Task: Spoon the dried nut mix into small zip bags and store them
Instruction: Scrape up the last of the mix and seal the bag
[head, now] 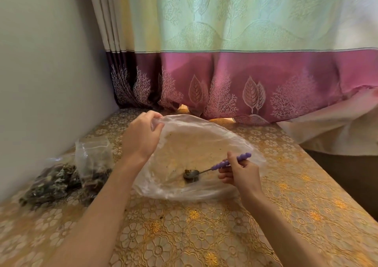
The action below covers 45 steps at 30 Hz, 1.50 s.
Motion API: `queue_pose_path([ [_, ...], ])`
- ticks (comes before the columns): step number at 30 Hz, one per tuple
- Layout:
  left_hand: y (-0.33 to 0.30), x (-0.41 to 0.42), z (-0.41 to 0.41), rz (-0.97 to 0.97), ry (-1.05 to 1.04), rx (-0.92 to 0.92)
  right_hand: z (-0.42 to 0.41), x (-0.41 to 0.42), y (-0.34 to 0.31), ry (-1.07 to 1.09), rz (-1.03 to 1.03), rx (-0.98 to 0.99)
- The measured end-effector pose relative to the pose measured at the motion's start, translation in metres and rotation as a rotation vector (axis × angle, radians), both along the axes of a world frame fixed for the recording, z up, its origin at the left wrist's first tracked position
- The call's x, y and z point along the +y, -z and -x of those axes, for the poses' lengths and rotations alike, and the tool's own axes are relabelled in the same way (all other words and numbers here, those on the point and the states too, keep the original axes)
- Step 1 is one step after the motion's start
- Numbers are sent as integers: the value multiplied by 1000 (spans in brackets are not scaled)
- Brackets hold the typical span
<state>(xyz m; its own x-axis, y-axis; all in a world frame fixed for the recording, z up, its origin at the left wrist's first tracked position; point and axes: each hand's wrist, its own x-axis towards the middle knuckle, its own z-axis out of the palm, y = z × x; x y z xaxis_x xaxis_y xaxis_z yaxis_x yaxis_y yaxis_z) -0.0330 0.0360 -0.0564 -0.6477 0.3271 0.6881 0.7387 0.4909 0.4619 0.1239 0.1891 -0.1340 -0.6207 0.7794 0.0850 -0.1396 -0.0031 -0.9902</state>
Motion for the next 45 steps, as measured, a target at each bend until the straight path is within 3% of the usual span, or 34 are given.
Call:
queue_pose_path([
  [18, -12, -12, -3, -35, 60, -9, 12, -15, -10, -87, 180, 149],
  [40, 24, -19, 27, 4, -161, -181, 0, -6, -13, -56, 296, 235],
  [45, 29, -15, 24, 69, -54, -324, -2, -5, -22, -52, 246, 230],
])
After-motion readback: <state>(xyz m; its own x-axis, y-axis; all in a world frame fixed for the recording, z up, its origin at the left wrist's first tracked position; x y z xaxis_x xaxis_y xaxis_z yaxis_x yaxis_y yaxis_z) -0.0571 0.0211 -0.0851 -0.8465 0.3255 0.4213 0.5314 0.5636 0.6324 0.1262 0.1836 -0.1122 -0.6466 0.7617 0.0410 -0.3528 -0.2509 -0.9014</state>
